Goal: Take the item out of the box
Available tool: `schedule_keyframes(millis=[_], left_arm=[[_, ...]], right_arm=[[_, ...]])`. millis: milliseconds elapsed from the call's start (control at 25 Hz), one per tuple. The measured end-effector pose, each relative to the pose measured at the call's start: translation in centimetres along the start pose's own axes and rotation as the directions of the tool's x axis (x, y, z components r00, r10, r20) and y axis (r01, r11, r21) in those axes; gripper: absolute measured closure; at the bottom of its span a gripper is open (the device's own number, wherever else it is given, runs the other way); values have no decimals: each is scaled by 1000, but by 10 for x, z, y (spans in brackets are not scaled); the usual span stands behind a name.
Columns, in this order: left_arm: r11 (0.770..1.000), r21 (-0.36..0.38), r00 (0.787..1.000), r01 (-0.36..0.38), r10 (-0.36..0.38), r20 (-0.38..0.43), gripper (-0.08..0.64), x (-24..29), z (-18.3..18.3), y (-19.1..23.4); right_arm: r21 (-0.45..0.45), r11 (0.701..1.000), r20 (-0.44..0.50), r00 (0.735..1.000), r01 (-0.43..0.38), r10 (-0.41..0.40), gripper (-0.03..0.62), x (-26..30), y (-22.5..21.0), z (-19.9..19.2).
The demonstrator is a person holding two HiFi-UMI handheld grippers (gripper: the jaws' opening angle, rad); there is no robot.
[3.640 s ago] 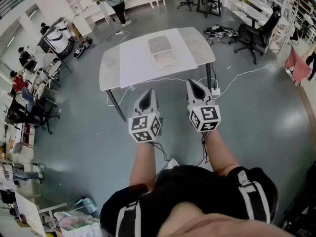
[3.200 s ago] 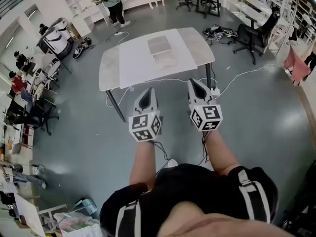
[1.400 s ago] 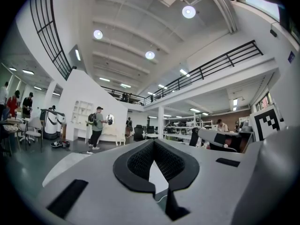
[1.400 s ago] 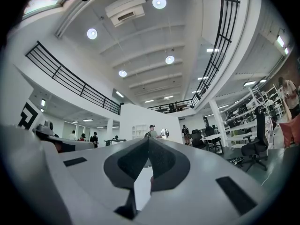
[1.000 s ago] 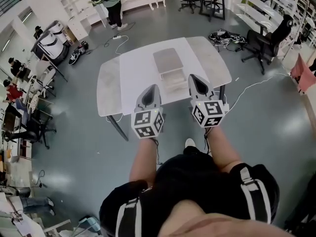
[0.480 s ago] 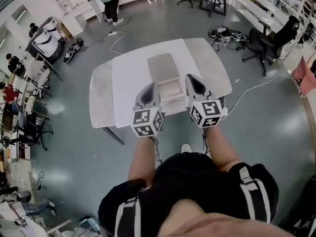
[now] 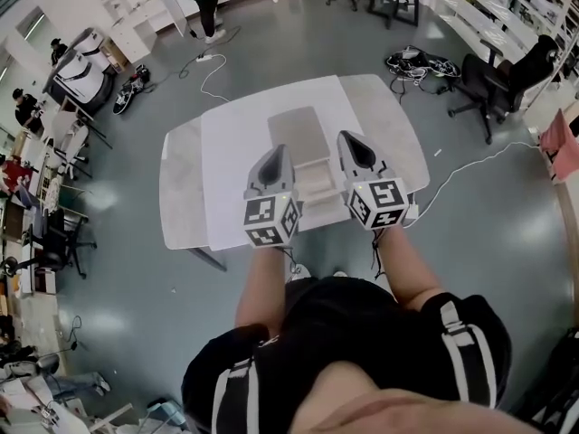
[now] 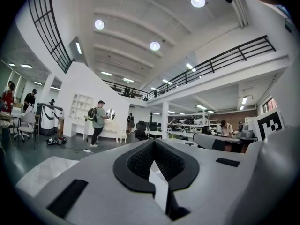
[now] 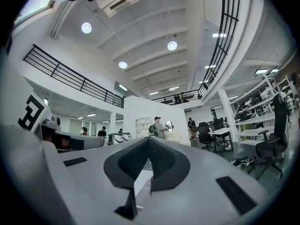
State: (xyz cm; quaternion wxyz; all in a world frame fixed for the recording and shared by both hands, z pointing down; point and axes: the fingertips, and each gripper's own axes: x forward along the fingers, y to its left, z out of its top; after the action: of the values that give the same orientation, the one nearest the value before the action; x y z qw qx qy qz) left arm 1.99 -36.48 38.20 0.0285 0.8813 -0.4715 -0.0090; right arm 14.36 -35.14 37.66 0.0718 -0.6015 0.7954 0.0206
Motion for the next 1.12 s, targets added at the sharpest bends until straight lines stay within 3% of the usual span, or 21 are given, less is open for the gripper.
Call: schedule_keyframes(millis=[280, 520, 640, 840, 1120], left_arm=[[1000, 14, 999, 21, -20, -31, 549, 39, -7, 16], [1000, -4, 999, 4, -4, -41, 549, 48, -11, 37], [1000, -15, 999, -8, 8, -44, 549, 52, -16, 46], [1000, -23, 999, -16, 14, -49, 549, 57, -19, 55], [999, -36, 998, -30, 28, -61, 549, 53, -26, 65]], right_arm=[[-35, 999, -14, 1000, -13, 12, 580, 34, -15, -7], [-190, 980, -67, 997, -59, 47, 580, 56, -10, -17], [-292, 948, -131, 987, -127, 92, 580, 64, 0, -29], [-416, 867, -265, 949, -274, 173, 580, 72, 16, -61], [-427, 757, -439, 845, -495, 305, 574, 68, 47, -98]])
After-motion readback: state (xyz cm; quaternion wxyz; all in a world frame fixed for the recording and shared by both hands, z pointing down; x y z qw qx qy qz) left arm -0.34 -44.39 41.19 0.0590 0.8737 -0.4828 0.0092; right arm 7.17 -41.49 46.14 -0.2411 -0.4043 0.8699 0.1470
